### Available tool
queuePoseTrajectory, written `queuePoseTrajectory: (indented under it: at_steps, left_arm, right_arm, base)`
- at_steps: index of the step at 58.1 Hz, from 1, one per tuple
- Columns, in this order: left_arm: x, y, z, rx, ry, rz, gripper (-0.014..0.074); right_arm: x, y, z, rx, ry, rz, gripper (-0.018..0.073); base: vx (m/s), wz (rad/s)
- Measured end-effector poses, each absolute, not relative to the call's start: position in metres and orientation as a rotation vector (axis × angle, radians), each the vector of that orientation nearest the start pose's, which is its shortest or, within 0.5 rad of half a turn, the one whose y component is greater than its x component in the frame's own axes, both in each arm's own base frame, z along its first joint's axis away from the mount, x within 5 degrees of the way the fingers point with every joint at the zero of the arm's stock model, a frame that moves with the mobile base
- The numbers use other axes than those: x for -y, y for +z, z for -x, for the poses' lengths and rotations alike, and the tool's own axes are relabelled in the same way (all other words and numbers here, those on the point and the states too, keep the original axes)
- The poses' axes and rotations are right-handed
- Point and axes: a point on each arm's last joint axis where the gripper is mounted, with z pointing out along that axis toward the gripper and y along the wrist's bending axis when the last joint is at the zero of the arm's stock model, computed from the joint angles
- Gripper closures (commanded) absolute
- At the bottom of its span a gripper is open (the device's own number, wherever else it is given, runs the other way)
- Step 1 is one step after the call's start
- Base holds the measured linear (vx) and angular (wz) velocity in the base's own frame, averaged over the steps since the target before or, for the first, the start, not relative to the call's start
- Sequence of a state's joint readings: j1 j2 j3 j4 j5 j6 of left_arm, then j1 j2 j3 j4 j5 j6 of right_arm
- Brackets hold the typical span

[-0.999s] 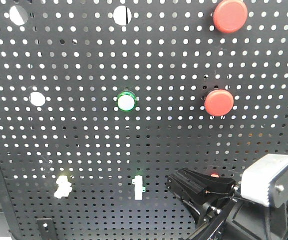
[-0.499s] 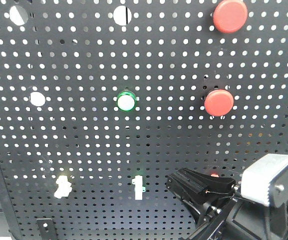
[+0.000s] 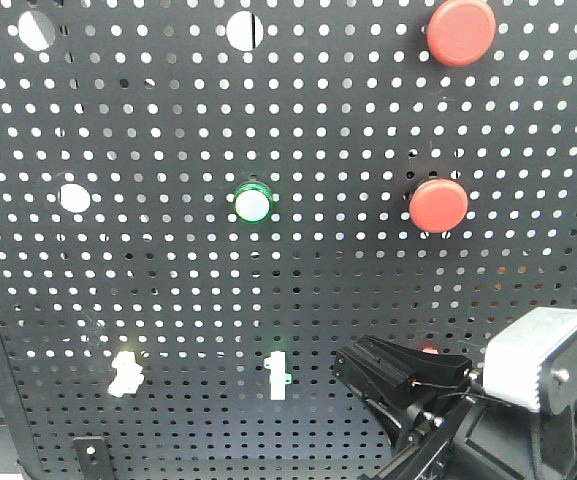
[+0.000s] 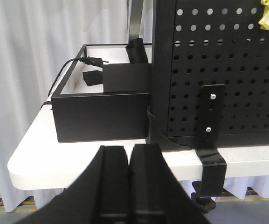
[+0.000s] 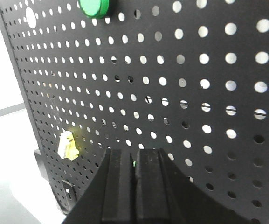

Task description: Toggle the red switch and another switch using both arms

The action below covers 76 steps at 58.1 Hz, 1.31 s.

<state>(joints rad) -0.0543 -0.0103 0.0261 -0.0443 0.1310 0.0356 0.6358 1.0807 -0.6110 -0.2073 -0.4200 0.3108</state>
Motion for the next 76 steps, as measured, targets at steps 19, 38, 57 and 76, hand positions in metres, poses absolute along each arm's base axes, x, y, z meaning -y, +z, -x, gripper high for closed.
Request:
queuePoseTrajectory:
  at_steps: [19, 38, 57, 76]
  left_arm:
    - [0.004, 0.193, -0.056, -1.630, -0.052, -0.043, 0.0594]
    - [0.004, 0.193, -0.056, -1.631, -0.052, -0.043, 0.0594]
    - [0.004, 0.193, -0.056, -1.632, -0.052, -0.043, 0.0594]
    - [0.004, 0.193, -0.056, -1.633, -0.052, -0.043, 0.0594]
  right_arm:
    - [-0.133, 0.329, -0.172, -1.494, 0.599, 0.479, 0.0566]
    - [-0.055, 0.331, -0.122, -1.480, 0.255, 0.401, 0.0566]
    - [-0.004, 0.226, -0.068, -1.547, -0.001, 0.103, 0.0566]
    - [-0.001, 0.190, -0.057, -1.647, -0.018, 0.077, 0.0566]
  base:
    - [0.00, 0.00]
    - [0.00, 0.00]
    - [0.00, 0.00]
    - [0.00, 0.00]
